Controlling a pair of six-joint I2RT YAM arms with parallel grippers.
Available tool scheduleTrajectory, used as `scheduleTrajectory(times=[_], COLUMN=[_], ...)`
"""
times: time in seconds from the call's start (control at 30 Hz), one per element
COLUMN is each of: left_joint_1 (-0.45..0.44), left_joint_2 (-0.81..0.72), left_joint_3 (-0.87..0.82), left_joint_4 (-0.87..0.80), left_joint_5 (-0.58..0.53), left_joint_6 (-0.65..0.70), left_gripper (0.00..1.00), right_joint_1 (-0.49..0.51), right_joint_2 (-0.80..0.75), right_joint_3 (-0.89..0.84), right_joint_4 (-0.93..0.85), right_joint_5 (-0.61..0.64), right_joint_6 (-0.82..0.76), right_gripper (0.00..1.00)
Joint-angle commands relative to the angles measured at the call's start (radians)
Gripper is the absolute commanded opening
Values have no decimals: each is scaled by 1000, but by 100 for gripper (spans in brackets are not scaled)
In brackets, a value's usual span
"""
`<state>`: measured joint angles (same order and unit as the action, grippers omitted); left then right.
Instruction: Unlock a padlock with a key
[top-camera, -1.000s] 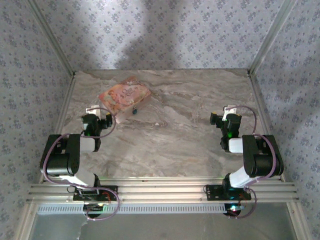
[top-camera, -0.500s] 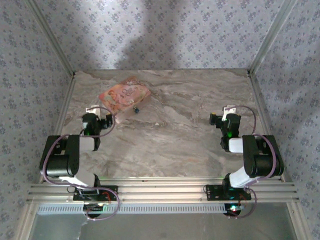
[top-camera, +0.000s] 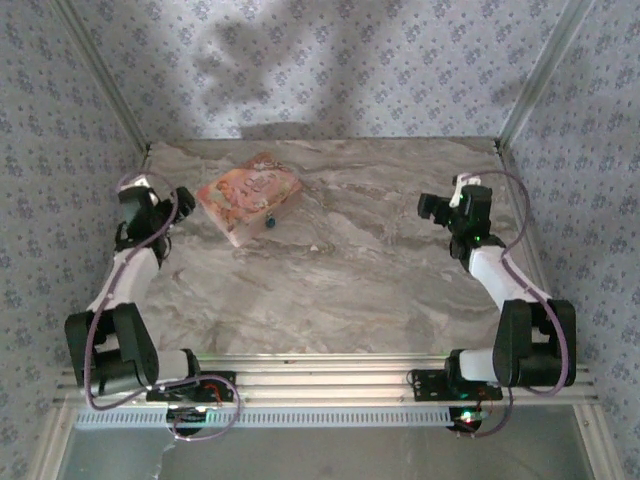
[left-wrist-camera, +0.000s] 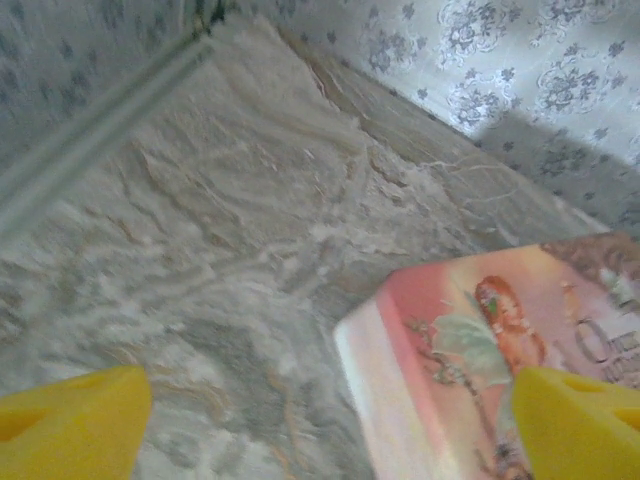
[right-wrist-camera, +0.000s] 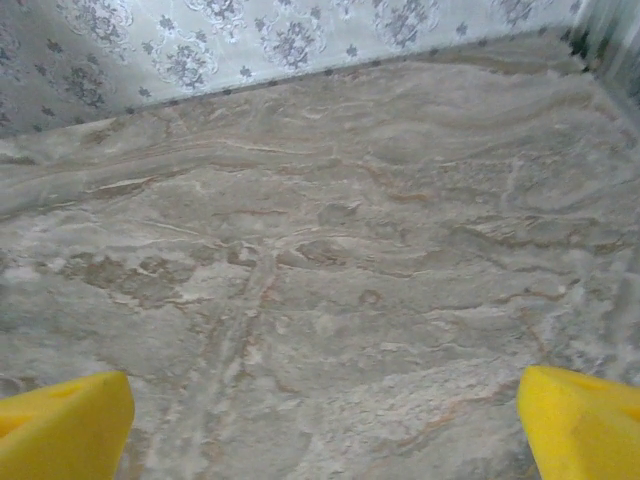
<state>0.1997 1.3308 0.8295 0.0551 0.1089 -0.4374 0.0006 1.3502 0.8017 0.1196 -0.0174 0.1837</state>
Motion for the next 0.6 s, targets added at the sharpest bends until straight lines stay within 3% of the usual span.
scheduleTrajectory(times=[0.0, 0.13, 0.3, 0.57], left_joint_1=[10, -3, -92, -226], left_joint_2=[99, 242, 384, 451], left_joint_3=[69, 124, 209, 213], left_joint_4=[-121, -71, -122, -205], left_joint_5=[291, 454, 483, 465], left_joint_6=[-153, -231, -205, -152], left_gripper=[86, 77, 76, 60], right_joint_1=[19, 59, 97, 117], right_joint_2=[61, 98, 118, 113], right_joint_3=[108, 165, 195, 219], right_joint_4=[-244, -268, -285, -356], right_joint_5=[-89, -113, -112, -122], right_joint_6=[124, 160, 171, 164], right_gripper=[100, 100, 100, 100])
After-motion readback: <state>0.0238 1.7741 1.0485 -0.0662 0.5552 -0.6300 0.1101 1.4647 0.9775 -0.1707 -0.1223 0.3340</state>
